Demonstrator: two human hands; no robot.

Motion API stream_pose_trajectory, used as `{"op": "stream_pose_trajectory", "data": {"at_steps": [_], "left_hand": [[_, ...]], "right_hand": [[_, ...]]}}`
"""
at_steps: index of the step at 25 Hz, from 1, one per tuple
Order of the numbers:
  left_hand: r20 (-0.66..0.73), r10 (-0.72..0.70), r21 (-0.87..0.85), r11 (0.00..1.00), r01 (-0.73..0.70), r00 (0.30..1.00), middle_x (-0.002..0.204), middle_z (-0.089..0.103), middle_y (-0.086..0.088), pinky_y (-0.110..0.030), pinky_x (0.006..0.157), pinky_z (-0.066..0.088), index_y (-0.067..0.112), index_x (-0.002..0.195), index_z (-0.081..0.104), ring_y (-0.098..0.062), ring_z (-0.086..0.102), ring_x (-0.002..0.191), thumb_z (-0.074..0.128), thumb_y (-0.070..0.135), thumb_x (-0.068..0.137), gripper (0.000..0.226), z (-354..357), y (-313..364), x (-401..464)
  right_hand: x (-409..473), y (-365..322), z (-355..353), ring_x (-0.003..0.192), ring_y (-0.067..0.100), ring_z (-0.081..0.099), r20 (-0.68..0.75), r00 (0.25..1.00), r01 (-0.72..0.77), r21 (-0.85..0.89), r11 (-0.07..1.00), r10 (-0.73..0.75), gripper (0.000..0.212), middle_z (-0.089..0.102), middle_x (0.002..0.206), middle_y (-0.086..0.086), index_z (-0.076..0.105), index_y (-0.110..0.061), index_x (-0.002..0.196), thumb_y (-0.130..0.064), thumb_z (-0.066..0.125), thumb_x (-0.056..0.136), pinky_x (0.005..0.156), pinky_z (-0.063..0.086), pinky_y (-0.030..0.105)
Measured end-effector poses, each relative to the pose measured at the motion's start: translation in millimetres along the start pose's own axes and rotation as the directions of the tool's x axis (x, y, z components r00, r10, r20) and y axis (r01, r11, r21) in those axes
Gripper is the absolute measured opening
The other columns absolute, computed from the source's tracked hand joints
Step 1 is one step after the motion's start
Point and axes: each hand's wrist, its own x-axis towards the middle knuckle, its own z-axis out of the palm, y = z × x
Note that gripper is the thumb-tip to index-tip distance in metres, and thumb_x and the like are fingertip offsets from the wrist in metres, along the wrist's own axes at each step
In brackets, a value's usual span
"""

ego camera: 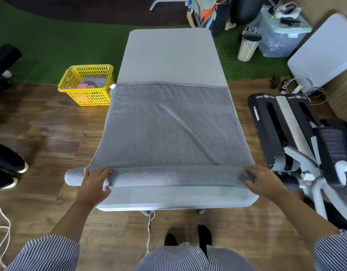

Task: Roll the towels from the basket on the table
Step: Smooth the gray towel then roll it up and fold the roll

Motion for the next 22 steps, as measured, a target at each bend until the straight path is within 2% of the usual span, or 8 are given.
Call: {"op": "stream_pose_trajectory", "data": {"at_steps": [3,6,9,12,14,18,20,22], "left_hand": [[0.008,0.024,0.038,0.999,-0.024,1.0,0.099,0.07,-0.01,-0.07,0.097,0.031,0.005,0.107,0.067,-0.035,0.067,0.091,0.084,-0.003,0.052,0.058,-1,5,2],[0.054,-0.006,0.048,0.999,0.003,0.999,0.099,0.071,-0.012,-0.065,0.1,0.034,0.007,0.11,0.066,-0.036,0.066,0.093,0.076,0.002,0.067,0.045,-7,7,8],[0.076,-0.059,0.038,0.998,0.056,0.995,0.112,0.068,-0.011,-0.062,0.106,0.025,0.009,0.116,0.064,-0.034,0.062,0.105,0.069,0.003,0.072,0.045,-14,9,17],[-0.048,-0.017,0.049,0.999,0.019,0.999,0.116,0.064,-0.009,-0.067,0.1,0.033,0.009,0.114,0.063,-0.035,0.06,0.108,0.068,-0.003,0.069,0.047,-13,21,19],[-0.056,0.011,0.071,0.997,-0.007,0.998,0.115,0.065,-0.009,-0.069,0.1,0.032,0.009,0.114,0.063,-0.035,0.061,0.107,0.072,0.001,0.069,0.047,-6,31,17],[-0.006,0.002,0.118,0.993,-0.002,1.0,0.108,0.068,-0.01,-0.073,0.099,0.023,0.006,0.113,0.064,-0.033,0.064,0.101,0.081,0.006,0.059,0.057,4,37,15],[0.004,0.005,0.141,0.99,-0.006,1.0,0.095,0.071,-0.01,-0.075,0.094,0.031,0.007,0.106,0.066,-0.034,0.067,0.089,0.079,0.004,0.062,0.046,2,40,14],[0.005,0.048,0.155,0.987,-0.048,0.999,0.085,0.072,-0.008,-0.068,0.086,0.041,0.01,0.099,0.068,-0.031,0.069,0.078,0.068,0.013,0.07,0.029,-2,38,12]], "right_hand": [[0,-1,-6,0.096,0.032,0.061,0.116,0.993,0.037,-0.073,0.997,-0.029,0.062,0.065,0.106,0.01,0.063,-0.001,0.111,-0.038,0.06,0.061,0.089,0.047,0.046],[9,-1,-18,0.084,0.028,0.059,0.24,0.968,-0.057,-0.068,0.996,0.072,0.053,0.064,0.09,0.006,0.065,-0.01,0.097,-0.047,0.046,0.062,0.076,0.049,0.041],[19,0,-23,0.077,0.025,0.055,0.311,0.946,-0.074,-0.071,0.995,0.093,0.053,0.061,0.084,0.003,0.061,-0.015,0.085,-0.052,0.033,0.06,0.071,0.049,0.043],[19,-14,-18,0.093,0.031,0.057,0.152,0.987,-0.052,-0.041,0.998,0.058,0.039,0.059,0.106,0.003,0.06,-0.014,0.109,-0.024,0.054,0.072,0.082,0.048,0.042],[17,-19,-9,0.096,0.036,0.058,0.037,0.998,-0.049,0.001,0.999,0.049,0.04,0.062,0.109,0.01,0.06,-0.007,0.114,-0.005,0.057,0.074,0.088,0.046,0.046],[2,-14,6,0.099,0.035,0.059,0.009,1.0,-0.014,0.003,1.0,0.014,0.042,0.064,0.106,0.014,0.062,-0.002,0.112,-0.012,0.064,0.072,0.101,0.037,0.053],[0,-10,6,0.098,0.033,0.058,0.07,0.998,0.0,-0.007,1.0,0.001,0.044,0.064,0.104,0.011,0.061,-0.003,0.112,-0.013,0.065,0.069,0.096,0.04,0.047],[3,-11,-3,0.086,0.031,0.059,0.128,0.989,-0.07,0.006,0.997,0.069,0.028,0.064,0.091,0.008,0.063,-0.008,0.098,-0.015,0.056,0.072,0.077,0.045,0.037]]}}
